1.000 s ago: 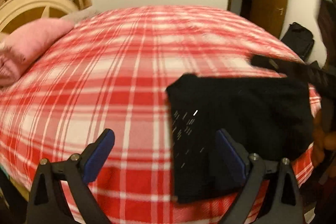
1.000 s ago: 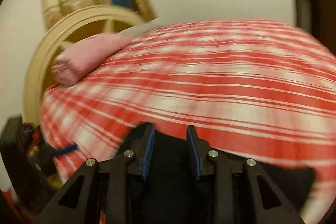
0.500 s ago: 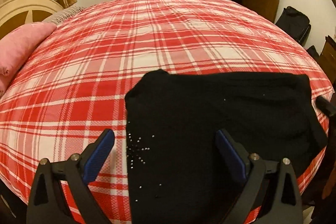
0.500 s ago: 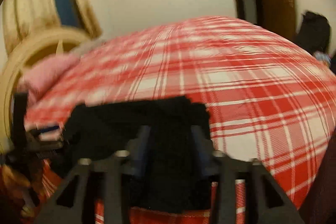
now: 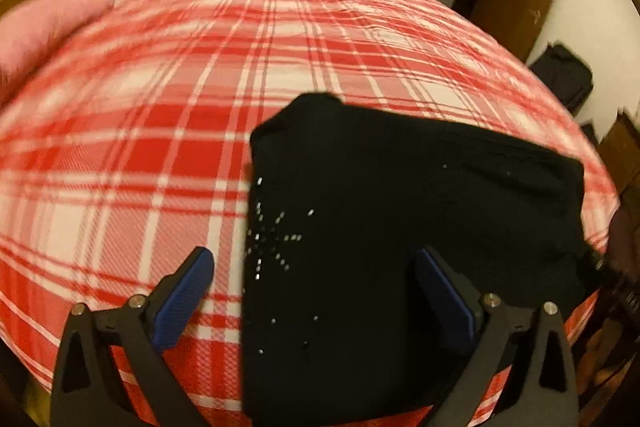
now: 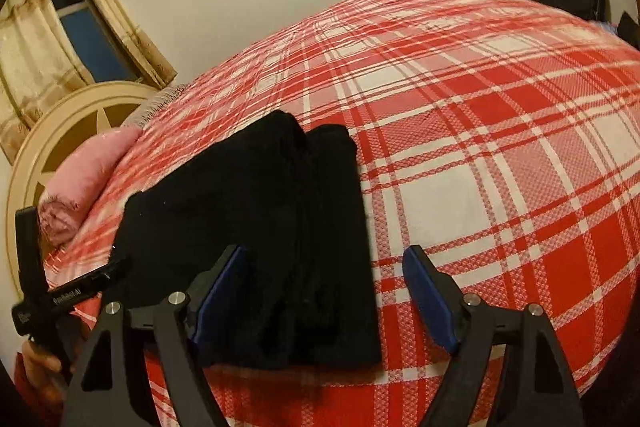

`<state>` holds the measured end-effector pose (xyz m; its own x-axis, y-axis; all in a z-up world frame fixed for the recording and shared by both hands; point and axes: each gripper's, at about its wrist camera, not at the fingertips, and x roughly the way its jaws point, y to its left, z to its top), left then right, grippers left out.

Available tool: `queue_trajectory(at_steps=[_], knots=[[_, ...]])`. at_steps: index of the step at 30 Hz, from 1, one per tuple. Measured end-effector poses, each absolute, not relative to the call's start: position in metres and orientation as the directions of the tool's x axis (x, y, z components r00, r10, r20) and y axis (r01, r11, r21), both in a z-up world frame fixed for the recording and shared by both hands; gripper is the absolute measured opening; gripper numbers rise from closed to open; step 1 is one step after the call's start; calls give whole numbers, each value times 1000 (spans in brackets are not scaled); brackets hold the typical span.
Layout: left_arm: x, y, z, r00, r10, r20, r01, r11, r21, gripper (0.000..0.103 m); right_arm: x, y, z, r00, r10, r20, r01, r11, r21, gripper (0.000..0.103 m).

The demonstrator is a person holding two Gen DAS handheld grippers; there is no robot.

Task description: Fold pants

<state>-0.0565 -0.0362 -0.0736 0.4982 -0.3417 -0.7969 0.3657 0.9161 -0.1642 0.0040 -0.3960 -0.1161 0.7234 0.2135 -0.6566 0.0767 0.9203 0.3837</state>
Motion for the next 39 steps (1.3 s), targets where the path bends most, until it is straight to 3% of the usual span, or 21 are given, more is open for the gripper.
queue_trajectory(at_steps=[6, 8, 10, 12, 16, 18, 20, 31, 39], knots=[[-63, -35, -75, 479, -390, -786, 386, 898, -211, 103, 0, -382, -117, 696, 260, -669, 12, 928, 374, 82], [-64, -35, -75, 473, -405, -782, 386, 894, -229, 103, -3, -377, -117, 702, 235, -672, 11, 940, 340, 76], [-64, -35, -75, 473, -416, -777, 392, 889, -237, 102, -6, -375, -117, 705, 228, -671, 7, 944, 329, 61], [-69, -36, -73, 475, -432, -767, 415, 878, -238, 86, -7, -370, -114, 701, 237, -672, -21, 950, 313, 49], [-73, -41, -68, 483, -442, -756, 439, 869, -228, 59, -7, -358, -106, 690, 192, -698, -28, 971, 239, 40], [-70, -39, -66, 489, -443, -751, 429, 872, -235, 31, -6, -355, -100, 691, 179, -700, -38, 976, 213, 36], [-67, -36, -65, 476, -467, -745, 426, 864, -269, 24, -9, -347, -88, 704, 166, -691, -64, 983, 171, 32], [-74, -28, -23, 582, -469, -665, 457, 864, -210, 18, -14, -306, -28, 774, 211, -596, -222, 973, 57, 29], [-34, 18, -6, 666, -358, -654, 319, 930, -184, 18, 22, -264, 0, 777, 344, -528, -368, 928, 63, 29]])
